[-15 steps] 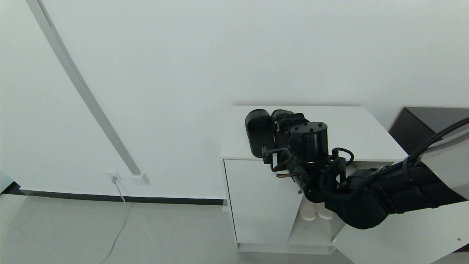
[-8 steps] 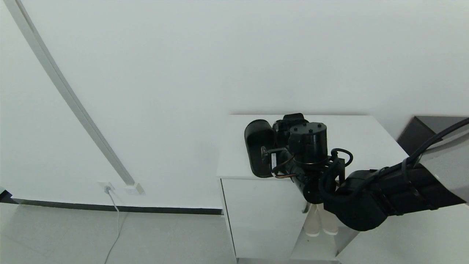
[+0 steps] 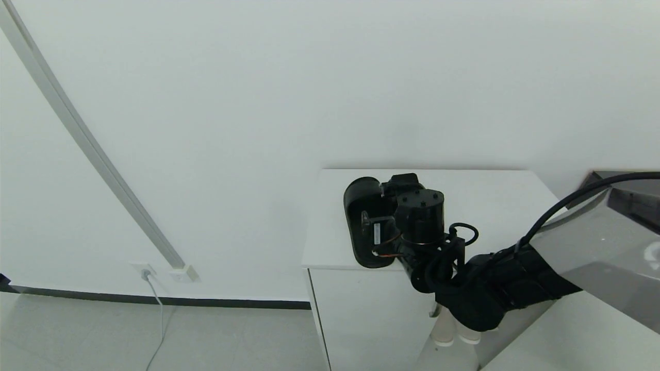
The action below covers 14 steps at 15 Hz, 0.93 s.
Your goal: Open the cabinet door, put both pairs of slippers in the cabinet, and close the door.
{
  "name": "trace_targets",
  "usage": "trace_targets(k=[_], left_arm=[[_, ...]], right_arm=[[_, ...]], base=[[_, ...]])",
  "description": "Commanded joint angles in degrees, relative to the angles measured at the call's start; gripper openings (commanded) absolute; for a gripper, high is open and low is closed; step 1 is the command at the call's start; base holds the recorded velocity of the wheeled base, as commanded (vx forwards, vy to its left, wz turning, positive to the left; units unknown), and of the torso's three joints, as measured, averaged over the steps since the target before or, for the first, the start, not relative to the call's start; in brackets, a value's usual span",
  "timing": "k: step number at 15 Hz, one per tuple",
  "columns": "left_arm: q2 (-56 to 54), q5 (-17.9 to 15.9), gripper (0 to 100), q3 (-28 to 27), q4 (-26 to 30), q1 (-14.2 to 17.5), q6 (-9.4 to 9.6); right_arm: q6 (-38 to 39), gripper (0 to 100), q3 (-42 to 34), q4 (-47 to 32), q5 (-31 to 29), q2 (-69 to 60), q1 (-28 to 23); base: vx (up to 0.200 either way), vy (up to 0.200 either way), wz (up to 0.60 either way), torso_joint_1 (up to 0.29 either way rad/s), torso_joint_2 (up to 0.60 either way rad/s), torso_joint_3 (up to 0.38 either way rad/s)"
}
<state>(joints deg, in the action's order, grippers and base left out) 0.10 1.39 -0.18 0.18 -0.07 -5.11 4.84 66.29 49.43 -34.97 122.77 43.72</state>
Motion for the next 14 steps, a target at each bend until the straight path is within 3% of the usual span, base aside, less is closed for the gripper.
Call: trace_targets(k=[1, 9, 14], left_arm=[[0.0, 0.0, 0, 0.0, 0.0, 0.1, 0.01], [0.0, 0.1, 0, 0.0, 0.0, 0.1, 0.19], [0.0, 0.1, 0, 0.0, 0.0, 0.0, 0.19]], right_arm=[[-0.1, 100, 1.4, 0.8, 0.0, 2.7, -0.6], [-2.0, 100, 13.3, -1.8, 0.3, 9.6, -4.7], [-2.1, 100, 16.5, -2.7, 0.3, 10.7, -4.9]], base=[[0.000, 0.000, 0.00, 0.000, 0.00, 0.000], [0.000, 0.000, 0.00, 0.000, 0.00, 0.000], [0.000, 0.000, 0.00, 0.000, 0.00, 0.000]])
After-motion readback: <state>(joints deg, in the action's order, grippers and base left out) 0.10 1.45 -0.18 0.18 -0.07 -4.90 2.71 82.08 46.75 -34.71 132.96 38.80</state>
